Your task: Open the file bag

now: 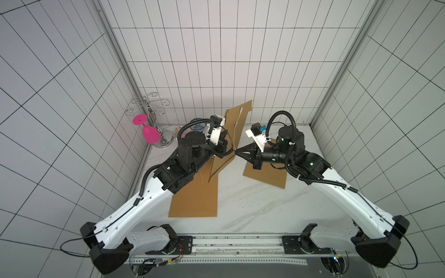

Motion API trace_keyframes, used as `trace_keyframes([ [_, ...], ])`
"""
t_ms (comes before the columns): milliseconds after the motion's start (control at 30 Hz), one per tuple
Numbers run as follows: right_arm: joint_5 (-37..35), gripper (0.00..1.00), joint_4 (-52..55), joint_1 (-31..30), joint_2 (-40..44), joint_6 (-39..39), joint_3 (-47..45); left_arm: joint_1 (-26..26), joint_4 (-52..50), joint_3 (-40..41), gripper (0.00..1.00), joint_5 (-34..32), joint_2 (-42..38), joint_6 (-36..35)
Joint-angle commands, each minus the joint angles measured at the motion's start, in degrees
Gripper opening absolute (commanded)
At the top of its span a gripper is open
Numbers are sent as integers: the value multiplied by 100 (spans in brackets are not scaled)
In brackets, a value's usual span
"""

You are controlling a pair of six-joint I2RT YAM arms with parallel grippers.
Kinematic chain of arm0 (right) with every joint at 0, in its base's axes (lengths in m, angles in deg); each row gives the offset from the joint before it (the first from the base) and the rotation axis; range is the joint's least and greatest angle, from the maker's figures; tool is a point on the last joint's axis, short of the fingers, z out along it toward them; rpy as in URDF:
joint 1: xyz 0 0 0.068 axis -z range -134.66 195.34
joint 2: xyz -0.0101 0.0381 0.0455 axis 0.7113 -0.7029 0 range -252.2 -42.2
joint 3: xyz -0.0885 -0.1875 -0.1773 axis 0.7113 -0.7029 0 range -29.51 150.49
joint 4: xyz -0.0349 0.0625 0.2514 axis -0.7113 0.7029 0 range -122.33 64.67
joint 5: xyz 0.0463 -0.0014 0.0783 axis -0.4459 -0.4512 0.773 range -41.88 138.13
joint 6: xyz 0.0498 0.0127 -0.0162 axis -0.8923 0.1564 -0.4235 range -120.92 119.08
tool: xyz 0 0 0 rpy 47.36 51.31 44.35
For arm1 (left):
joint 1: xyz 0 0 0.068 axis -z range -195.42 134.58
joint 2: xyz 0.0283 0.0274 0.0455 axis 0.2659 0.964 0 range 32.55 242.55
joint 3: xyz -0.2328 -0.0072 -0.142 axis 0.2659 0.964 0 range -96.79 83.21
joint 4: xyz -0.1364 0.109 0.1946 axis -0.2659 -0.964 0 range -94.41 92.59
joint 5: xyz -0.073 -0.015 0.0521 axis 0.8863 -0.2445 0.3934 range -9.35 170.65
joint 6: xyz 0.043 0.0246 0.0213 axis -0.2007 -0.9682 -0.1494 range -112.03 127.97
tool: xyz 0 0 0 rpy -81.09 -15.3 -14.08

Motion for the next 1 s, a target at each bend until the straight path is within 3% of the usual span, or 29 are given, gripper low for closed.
trace_keyframes([
  [0, -282, 0, -176, -42, 161, 57, 275, 9, 60, 251, 0, 147, -274, -118],
  [300, -835, 0, -645, -36, 366, -240, 122, 12, -7, 771, 0, 216, -620, -149],
  [967, -1223, 0, -1077, 72, 561, -645, -90, 10, -107, 1261, 0, 631, -1031, -88],
])
